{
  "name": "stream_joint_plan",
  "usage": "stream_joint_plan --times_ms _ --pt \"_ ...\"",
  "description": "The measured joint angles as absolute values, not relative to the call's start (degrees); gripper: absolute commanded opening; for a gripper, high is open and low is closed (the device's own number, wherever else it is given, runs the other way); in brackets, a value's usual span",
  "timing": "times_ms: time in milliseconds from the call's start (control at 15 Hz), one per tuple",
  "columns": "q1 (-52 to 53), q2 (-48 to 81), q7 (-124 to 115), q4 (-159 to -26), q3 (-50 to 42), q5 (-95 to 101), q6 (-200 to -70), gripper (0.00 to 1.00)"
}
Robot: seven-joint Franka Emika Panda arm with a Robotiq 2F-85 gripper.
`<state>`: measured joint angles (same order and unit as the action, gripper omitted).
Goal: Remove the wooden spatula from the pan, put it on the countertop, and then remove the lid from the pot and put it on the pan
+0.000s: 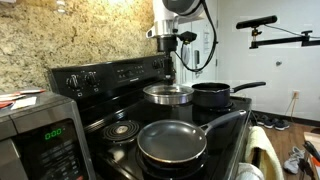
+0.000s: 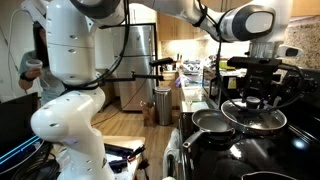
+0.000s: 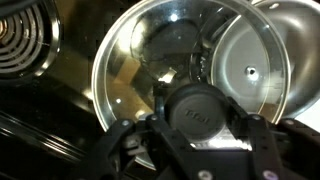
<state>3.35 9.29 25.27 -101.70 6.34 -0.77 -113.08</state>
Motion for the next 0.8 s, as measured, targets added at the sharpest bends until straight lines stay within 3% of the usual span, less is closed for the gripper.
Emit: stream_joint_plan --times_ms 67,133,800 --pt "3.19 8.83 25.27 -102.36 6.07 -0.77 -113.08 0.60" --pt "3.03 8.49 25.27 -102.86 5.75 -0.77 -113.08 0.35" --pt "6.61 11.08 29.27 -102.84 9.17 -0.43 -113.17 0.35"
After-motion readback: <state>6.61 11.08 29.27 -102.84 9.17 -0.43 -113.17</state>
